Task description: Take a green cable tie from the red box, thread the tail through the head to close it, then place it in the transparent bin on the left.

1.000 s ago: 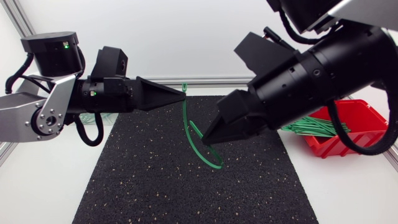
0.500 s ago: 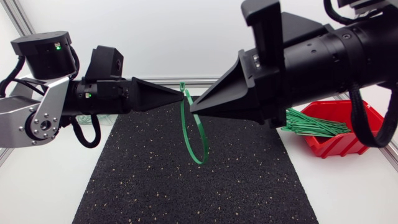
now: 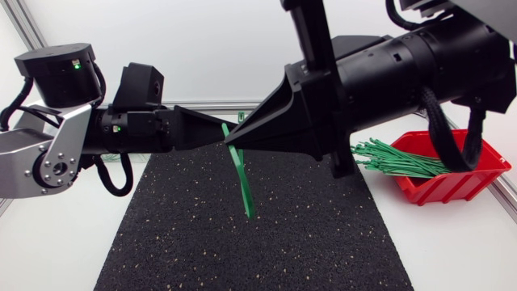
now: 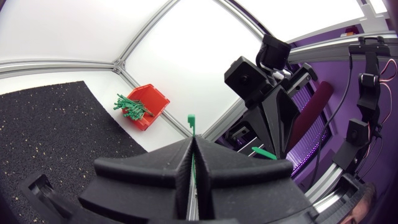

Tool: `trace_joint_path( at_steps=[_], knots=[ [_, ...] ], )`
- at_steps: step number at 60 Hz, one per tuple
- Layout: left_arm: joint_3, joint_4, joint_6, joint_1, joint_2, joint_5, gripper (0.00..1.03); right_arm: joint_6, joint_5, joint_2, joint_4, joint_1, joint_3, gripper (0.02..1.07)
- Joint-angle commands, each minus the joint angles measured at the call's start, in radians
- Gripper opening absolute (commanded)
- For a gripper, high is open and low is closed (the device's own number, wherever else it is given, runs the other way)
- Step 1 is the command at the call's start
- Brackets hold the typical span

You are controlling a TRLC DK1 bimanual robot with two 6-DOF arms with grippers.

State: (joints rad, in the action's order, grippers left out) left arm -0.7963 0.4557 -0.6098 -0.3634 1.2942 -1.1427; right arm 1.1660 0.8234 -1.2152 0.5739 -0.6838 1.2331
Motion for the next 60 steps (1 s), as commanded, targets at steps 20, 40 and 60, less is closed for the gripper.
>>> trace_joint_path(
  at_steps=[20,40,60],
  knots=[
    [0.032,0.031,-0.015,-0.003,-0.010,0.018,0.04,-0.034,-0.003,-0.064,0.119,0.035,0.092,0.07],
    [0.037,0.032,-0.013,-0.002,-0.004,0.020,0.04,0.245,-0.018,0.013,0.003,0.081,-0.014,0.07],
    [0.032,0.034,-0.021,-0.019,0.001,0.037,0.04,0.302,-0.023,0.016,0.034,0.096,0.028,0.07]
  ],
)
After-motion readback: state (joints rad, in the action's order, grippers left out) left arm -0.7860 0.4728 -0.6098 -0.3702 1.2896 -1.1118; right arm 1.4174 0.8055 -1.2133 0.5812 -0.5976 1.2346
